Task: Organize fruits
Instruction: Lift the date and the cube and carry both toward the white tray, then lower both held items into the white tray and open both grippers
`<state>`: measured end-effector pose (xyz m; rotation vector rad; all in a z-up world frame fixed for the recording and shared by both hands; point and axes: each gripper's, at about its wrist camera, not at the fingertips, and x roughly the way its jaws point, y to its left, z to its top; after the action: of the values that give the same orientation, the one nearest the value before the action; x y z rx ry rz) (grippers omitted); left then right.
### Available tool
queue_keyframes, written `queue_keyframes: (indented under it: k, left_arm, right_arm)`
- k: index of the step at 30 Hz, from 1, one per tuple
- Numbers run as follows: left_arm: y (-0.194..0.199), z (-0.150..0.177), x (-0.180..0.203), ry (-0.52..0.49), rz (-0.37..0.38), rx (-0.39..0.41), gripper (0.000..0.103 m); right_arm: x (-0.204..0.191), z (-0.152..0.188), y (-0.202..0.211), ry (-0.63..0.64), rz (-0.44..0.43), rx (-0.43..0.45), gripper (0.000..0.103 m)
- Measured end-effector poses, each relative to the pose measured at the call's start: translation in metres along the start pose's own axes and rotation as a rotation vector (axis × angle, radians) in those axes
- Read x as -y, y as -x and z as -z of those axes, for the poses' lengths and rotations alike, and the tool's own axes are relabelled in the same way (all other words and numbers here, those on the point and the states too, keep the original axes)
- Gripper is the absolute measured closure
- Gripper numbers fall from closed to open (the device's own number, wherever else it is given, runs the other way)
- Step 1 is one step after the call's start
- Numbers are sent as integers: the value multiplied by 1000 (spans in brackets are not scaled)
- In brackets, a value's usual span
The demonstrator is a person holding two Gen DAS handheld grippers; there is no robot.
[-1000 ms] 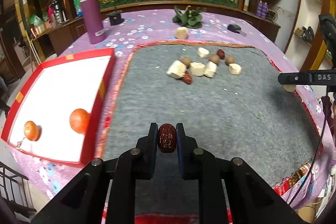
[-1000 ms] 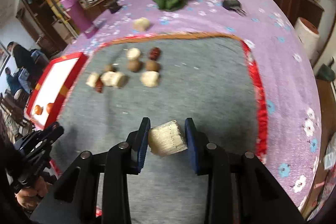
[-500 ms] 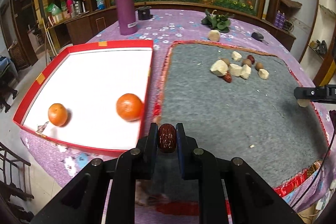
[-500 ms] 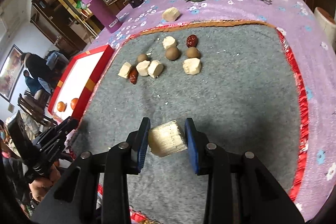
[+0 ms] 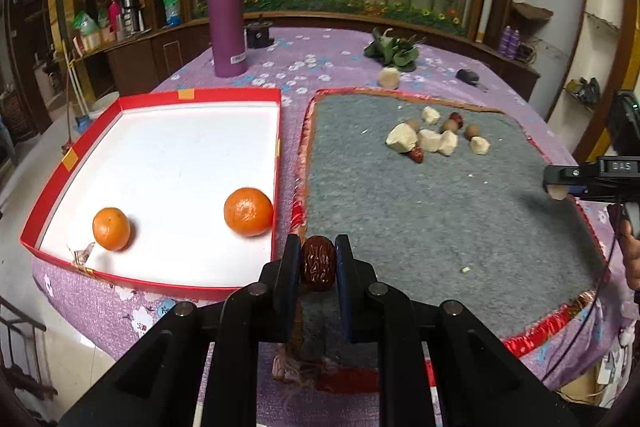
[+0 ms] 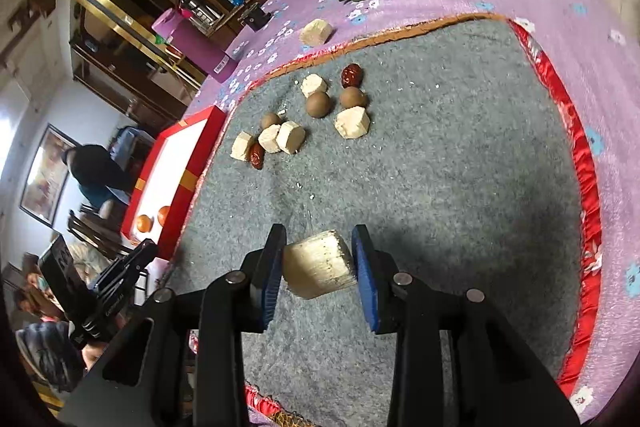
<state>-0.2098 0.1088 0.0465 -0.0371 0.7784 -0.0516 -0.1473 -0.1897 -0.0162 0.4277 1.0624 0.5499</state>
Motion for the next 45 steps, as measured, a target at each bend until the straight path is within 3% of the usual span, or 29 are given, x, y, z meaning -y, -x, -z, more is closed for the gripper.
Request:
queue_keyframes:
  k: [5, 10, 20, 26, 37, 38, 41, 45]
  left_arm:
    - [11, -5, -1, -10, -2, 27, 88]
    - [18, -13, -15, -11, -39, 50, 88]
    - [2, -32, -84, 0, -285, 5, 88]
    - [-6, -25, -120, 74, -325, -4, 88]
    - [0, -14, -143, 152, -352, 5, 87]
    - [2, -14, -143, 158, -352, 12, 83]
    - [10, -14, -139, 168, -380, 56, 39]
    - [23, -12, -131, 153, -385, 118, 34]
  right_arm:
    - [-11, -8, -2, 10, -60, -2, 68]
    - [-69, -24, -29, 102, -132, -31, 67]
    - [-229, -42, -150, 285, -267, -140, 67]
    - [-285, -30, -195, 370, -264, -156, 67]
    - [-299, -12, -229, 418, -173, -179, 64]
    - [-300, -12, -228, 424, -174, -185, 62]
    - [-297, -15, -212, 432, -188, -140, 56]
    - [-283, -22, -176, 441, -199, -37, 51]
